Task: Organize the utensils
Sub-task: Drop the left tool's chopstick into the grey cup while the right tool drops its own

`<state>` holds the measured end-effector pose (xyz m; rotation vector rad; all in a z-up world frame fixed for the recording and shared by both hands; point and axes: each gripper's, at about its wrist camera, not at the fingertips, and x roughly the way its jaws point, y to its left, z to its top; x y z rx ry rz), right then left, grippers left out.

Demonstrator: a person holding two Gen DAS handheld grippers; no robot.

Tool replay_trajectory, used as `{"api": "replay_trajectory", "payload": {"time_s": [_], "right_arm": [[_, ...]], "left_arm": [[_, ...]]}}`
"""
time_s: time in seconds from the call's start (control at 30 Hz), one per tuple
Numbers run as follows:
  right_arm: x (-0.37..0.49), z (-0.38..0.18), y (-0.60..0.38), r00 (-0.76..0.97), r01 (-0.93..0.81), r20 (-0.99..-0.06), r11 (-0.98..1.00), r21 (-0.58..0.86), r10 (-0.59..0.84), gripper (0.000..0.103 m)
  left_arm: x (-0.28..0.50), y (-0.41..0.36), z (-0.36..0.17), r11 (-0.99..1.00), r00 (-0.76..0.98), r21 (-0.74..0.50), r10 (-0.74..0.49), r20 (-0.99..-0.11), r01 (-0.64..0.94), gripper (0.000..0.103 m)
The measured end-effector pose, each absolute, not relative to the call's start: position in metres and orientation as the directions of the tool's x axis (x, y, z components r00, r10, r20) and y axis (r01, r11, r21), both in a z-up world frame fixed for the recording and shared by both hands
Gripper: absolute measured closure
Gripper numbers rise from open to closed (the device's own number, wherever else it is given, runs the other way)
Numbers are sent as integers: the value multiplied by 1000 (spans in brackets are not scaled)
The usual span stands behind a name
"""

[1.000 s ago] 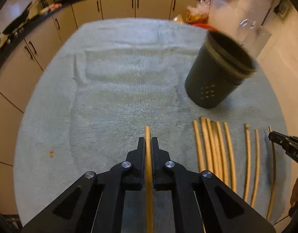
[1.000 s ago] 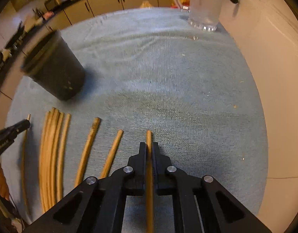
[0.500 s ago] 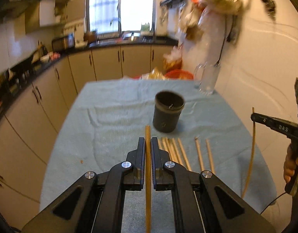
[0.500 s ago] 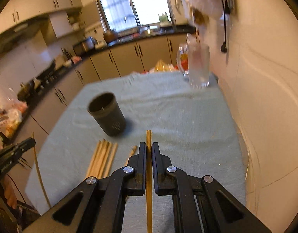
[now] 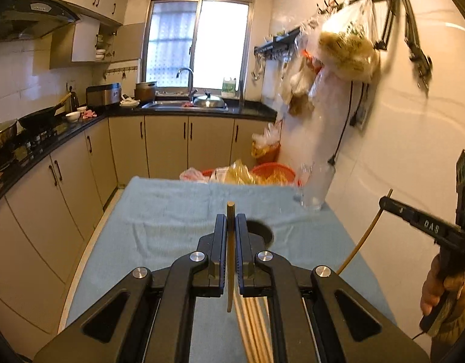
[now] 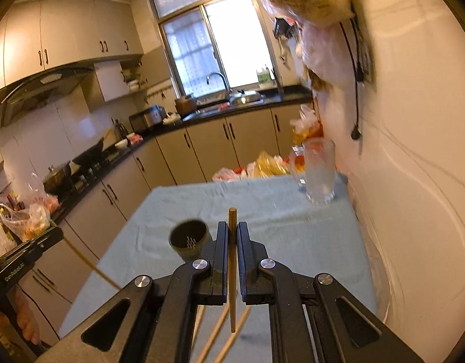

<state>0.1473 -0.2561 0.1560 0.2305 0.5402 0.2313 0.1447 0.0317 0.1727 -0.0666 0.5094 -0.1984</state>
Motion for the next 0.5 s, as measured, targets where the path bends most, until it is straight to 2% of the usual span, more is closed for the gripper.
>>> {"api": "replay_trajectory", "payload": {"time_s": [0.33, 0.5], "right_arm": [[207, 214, -237, 867, -213, -368, 917, 336, 336, 97], [241, 212, -227, 873, -205, -347, 903, 377, 343, 97]], "left_arm": [[214, 23, 239, 967, 887, -171, -244, -393, 190, 98], [253, 7, 233, 965, 871, -178, -252, -422, 193, 98]]}}
